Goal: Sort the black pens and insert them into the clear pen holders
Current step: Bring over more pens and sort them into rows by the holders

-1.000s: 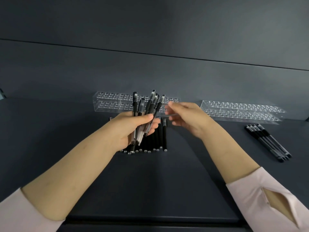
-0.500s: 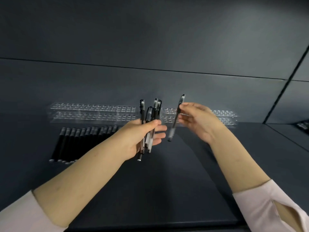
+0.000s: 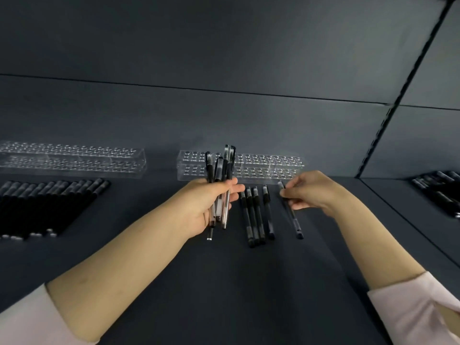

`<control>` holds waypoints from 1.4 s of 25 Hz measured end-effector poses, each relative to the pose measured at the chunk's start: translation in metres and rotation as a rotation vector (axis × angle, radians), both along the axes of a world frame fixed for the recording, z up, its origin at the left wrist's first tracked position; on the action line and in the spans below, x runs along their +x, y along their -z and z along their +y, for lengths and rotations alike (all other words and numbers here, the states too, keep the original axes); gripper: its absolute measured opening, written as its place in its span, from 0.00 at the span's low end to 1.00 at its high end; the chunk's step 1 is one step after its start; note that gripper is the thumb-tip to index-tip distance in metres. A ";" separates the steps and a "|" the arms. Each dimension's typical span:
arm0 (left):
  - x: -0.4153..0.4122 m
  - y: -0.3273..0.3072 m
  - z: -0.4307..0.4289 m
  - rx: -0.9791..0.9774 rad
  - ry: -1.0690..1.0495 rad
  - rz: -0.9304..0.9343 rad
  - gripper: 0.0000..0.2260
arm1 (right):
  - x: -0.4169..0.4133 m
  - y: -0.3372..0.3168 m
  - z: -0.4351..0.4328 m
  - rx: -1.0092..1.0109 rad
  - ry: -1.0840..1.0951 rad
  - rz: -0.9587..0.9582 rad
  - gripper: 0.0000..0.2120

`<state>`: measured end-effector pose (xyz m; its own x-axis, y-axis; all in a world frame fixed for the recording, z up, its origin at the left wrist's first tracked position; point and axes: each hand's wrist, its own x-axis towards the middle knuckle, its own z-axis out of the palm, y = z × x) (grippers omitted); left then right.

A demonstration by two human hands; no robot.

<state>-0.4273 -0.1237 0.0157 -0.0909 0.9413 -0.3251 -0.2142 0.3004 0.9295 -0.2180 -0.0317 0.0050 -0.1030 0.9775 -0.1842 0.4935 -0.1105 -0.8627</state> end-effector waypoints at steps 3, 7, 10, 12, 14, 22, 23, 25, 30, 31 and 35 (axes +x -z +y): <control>0.011 0.001 0.004 -0.014 -0.050 0.038 0.11 | -0.006 0.002 0.000 -0.007 -0.080 -0.039 0.10; 0.011 0.003 0.004 -0.018 -0.096 0.016 0.09 | -0.016 0.007 -0.004 -0.014 -0.125 0.060 0.09; 0.009 0.004 0.001 -0.002 -0.045 -0.040 0.09 | -0.022 0.010 -0.007 0.036 -0.151 0.060 0.07; 0.010 0.005 -0.001 -0.004 -0.017 -0.038 0.09 | -0.025 0.007 -0.009 0.154 -0.103 0.045 0.08; 0.012 0.007 -0.002 0.006 0.015 -0.030 0.09 | -0.027 0.001 -0.013 0.190 -0.105 0.159 0.10; 0.013 0.007 -0.008 0.027 0.145 -0.021 0.10 | -0.038 -0.007 -0.027 -0.012 -0.241 0.605 0.02; 0.014 0.006 -0.009 0.030 0.148 -0.025 0.10 | -0.037 -0.007 -0.026 -0.018 -0.244 0.639 0.01; 0.014 0.006 -0.009 0.035 0.145 -0.023 0.10 | -0.036 -0.006 -0.023 -0.011 -0.222 0.675 0.02; 0.007 0.010 -0.005 0.058 0.058 -0.028 0.08 | -0.018 -0.007 -0.004 0.029 0.036 0.738 0.02; 0.006 0.010 -0.004 0.058 0.046 -0.022 0.07 | -0.014 -0.004 -0.001 0.043 0.073 0.652 0.02; 0.005 0.013 -0.003 0.044 0.001 -0.011 0.09 | -0.012 0.015 0.002 0.066 0.083 0.243 0.07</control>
